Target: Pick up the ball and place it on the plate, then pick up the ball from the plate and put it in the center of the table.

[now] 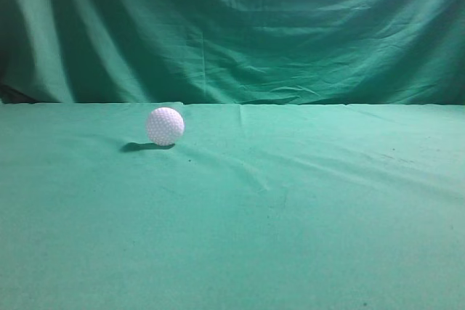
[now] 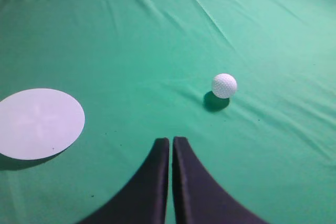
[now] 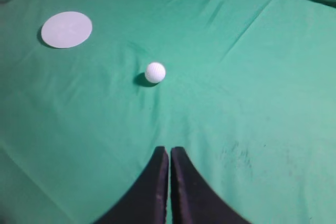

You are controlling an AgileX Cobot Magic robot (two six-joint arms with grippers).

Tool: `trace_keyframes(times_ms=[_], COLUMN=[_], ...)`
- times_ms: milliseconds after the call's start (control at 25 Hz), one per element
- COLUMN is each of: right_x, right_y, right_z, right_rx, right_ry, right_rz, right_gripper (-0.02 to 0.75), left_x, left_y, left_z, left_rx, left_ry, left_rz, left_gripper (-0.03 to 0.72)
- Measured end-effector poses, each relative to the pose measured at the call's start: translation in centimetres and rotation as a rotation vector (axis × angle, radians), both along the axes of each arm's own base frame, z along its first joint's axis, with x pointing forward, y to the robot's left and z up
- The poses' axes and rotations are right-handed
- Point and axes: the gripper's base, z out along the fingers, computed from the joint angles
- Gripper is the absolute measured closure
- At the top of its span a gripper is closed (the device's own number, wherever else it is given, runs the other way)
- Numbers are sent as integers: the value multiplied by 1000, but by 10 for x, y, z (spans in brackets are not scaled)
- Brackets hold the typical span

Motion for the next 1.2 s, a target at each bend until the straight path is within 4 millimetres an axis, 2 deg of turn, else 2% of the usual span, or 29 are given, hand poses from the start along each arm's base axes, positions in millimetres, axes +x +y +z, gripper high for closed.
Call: trace_keyframes(times_ms=[240, 400, 600, 720, 1000, 1200], right_x=[-27, -31, -30, -28, -25, -25], right_y=[-20, -23, -22, -20, -16, -16], right_z=[-53, -80, -104, -108, -97, -97], right_rx=[85, 119, 103, 130, 256, 260], right_ry=[-20, -30, -1, -23, -99, -98], right_rz=[11, 11, 6, 3, -3, -3], right_gripper=[738, 738, 738, 738, 738, 738], left_x=[5, 5, 5, 5, 5, 5], left_y=[4, 5, 5, 5, 5, 5], left_z=[-23, -33, -33, -33, -33, -33], left_rx=[-6, -3, -6, -6, -6, -6], left_ry=[-1, 12, 10, 10, 9, 9], left_rz=[54, 65, 67, 67, 67, 67], left_gripper=[688, 688, 688, 688, 688, 688])
